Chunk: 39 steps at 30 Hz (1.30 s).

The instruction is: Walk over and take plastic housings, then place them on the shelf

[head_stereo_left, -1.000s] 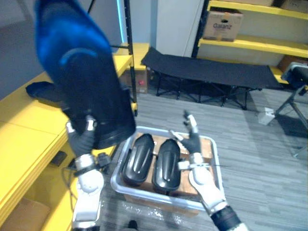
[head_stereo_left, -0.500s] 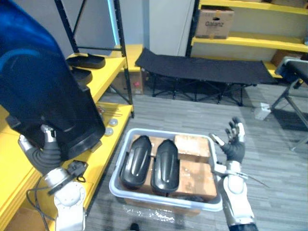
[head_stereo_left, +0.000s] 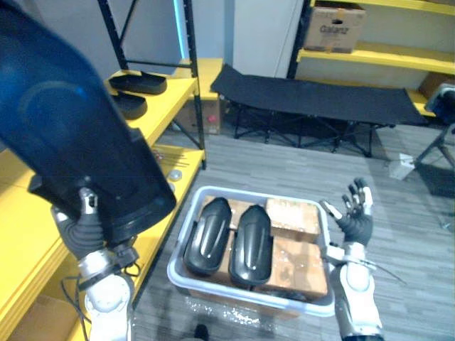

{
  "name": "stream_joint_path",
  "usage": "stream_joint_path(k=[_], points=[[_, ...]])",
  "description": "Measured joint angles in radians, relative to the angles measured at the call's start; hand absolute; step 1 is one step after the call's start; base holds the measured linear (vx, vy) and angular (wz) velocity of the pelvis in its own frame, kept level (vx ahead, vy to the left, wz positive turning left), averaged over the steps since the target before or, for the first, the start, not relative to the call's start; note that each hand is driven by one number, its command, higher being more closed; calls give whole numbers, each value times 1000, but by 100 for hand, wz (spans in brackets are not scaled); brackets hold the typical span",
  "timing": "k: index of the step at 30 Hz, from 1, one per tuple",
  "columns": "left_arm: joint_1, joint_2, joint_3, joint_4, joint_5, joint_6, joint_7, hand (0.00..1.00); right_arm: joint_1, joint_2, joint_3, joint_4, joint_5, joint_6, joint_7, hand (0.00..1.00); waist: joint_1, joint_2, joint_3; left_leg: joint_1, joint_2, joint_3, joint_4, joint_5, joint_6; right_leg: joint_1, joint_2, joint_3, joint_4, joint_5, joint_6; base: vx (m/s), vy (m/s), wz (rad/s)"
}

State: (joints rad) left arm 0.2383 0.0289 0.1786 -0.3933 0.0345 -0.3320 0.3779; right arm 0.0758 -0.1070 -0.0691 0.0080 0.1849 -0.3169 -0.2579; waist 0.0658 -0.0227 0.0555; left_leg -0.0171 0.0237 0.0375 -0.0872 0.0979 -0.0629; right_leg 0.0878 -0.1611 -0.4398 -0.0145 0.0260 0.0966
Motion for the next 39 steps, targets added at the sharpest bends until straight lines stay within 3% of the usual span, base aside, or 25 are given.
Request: stream_joint_path(k=[6,12,15,18,23,26,28,29,35,39], points=[[2,-5,-57,10,-30,0,-15,100,-3,27,35,5,7,12,40,0,-19,8,15,3,1,-3,0,1,0,1,-1,0,6,-8,-6,0,0,0],[27,-5,-72,24,-17,15,42,100,-1,26,66,38,6,11,87,0,-22,11,26,-5,-9,-73,0,10,-2,27,-5,-68,19,-36,1,5,-22,33],[67,-8,-24,24,-16,23,82,100,-4,25,92,63,3,11,85,0,1,15,40,-20,-25,-158,0,24,-2,54,-14,-153,49,-65,11,23,-40,83],[137,-46,88,24,-17,36,120,100,-37,23,149,94,-31,16,74,0,45,13,48,-37,-44,-252,1,43,-4,78,-20,-224,81,-93,13,55,-24,89],[273,-92,207,24,-31,30,125,100,-124,21,221,158,-83,20,17,0,128,8,56,-36,-74,-350,1,52,-6,124,-28,-225,104,-140,7,48,21,74],[322,-128,270,24,-41,-11,112,100,-162,23,231,178,-83,31,-5,0,162,11,59,-39,-81,-372,1,52,-5,129,-28,-223,113,-159,-1,-14,22,25],[325,-135,282,23,-83,-39,83,100,-162,24,230,179,-93,35,-16,0,165,11,60,-37,-85,-373,1,53,-4,132,-28,-220,116,-167,8,-34,15,-2],[303,-140,275,13,-115,-72,11,100,-161,25,228,181,-150,36,-43,0,160,13,63,-37,-77,-349,2,54,-2,121,-26,-186,114,-171,13,-26,-8,-27],[277,-139,269,6,-107,-66,14,100,-164,19,216,181,-148,38,-47,0,142,8,64,-37,-69,-329,6,59,-8,107,-21,-162,115,-155,24,27,-23,-13],[280,-150,280,18,-131,-43,23,100,-179,-1,206,181,-143,63,-41,0,148,39,87,-57,-68,-334,32,58,-9,113,-10,-171,120,-156,22,-32,-20,18]])
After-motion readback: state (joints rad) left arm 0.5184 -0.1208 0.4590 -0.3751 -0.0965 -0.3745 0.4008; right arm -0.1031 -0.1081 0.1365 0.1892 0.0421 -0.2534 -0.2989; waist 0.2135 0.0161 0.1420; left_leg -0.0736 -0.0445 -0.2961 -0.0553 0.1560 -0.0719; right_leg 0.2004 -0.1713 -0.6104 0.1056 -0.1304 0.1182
